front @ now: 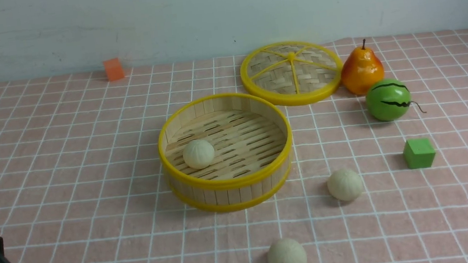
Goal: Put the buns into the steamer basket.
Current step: Use the right arm to grab a steamed stuffed bun
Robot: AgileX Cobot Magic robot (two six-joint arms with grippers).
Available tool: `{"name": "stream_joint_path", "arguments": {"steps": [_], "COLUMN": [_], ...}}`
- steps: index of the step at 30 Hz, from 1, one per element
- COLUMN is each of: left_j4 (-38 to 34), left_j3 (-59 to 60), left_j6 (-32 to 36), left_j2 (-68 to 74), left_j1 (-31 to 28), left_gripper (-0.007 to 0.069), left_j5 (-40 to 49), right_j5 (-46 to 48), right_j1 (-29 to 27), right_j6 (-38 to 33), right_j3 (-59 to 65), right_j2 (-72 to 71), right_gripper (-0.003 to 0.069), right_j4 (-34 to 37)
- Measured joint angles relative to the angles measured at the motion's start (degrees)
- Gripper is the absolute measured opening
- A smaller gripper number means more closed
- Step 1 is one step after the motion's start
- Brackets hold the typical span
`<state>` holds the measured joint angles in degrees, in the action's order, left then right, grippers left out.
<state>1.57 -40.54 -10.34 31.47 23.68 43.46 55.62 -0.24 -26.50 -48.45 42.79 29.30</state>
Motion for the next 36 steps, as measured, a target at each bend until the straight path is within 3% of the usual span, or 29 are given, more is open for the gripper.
{"name": "stream_joint_path", "arguments": {"steps": [4, 8, 14, 19, 22, 23, 25, 26, 28, 30, 33, 36], "left_j4": [0.0, 0.0, -0.1, -0.1, -0.1, -0.1, -0.1, -0.1, -0.1, -0.1, -0.1, -0.1], "left_j3": [0.0, 0.0, 0.0, 0.0, 0.0, 0.0, 0.0, 0.0, 0.0, 0.0, 0.0, 0.0], "left_j6": [0.0, 0.0, 0.0, 0.0, 0.0, 0.0, 0.0, 0.0, 0.0, 0.0, 0.0, 0.0], "left_j2": [0.0, 0.0, 0.0, 0.0, 0.0, 0.0, 0.0, 0.0, 0.0, 0.0, 0.0, 0.0], "left_j1": [0.0, 0.0, 0.0, 0.0, 0.0, 0.0, 0.0, 0.0, 0.0, 0.0, 0.0, 0.0], "left_gripper": [-0.0014, -0.0014, -0.0013, -0.0013, -0.0013, -0.0013, -0.0013, -0.0013, -0.0012, -0.0012, -0.0012, -0.0012], "left_j5": [0.2, 0.6, 1.2, 1.3, 1.4, 1.4, 1.4, 1.4, 1.5, 1.5, 1.5, 1.5], "right_j5": [4.6, 9.2, 11.2, 9.5, 8.7, 8.7, 7.5, 7.3, 4.9, 3.2, 0.4, -2.1], "right_j1": [5.1, 15.2, 34.8, 41.4, 42.4, 42.4, 42.4, 42.4, 42.4, 42.4, 42.4, 42.4], "right_j6": [-1.5, -0.8, 9.8, 16.4, 19.1, 19.2, 20.9, 20.9, 22.1, 22.8, 23.2, 24.1], "right_j3": [-7.7, -13.2, -18.0, -19.9, -23.3, -23.5, -26.8, -27.0, -29.7, -31.1, -31.9, -31.9], "right_j2": [9.8, 18.5, 32.2, 40.4, 47.5, 47.5, 52.3, 52.7, 57.0, 59.4, 62.5, 65.2], "right_gripper": [-0.001, -0.001, -0.0004, 0.0022, 0.0111, 0.0111, 0.023, 0.024, 0.0391, 0.0477, 0.0568, 0.0587], "right_j4": [-3.2, -9.0, -22.8, -27.6, -27.7, -27.7, -27.2, -27.2, -26.8, -26.7, -26.7, -26.7]}}
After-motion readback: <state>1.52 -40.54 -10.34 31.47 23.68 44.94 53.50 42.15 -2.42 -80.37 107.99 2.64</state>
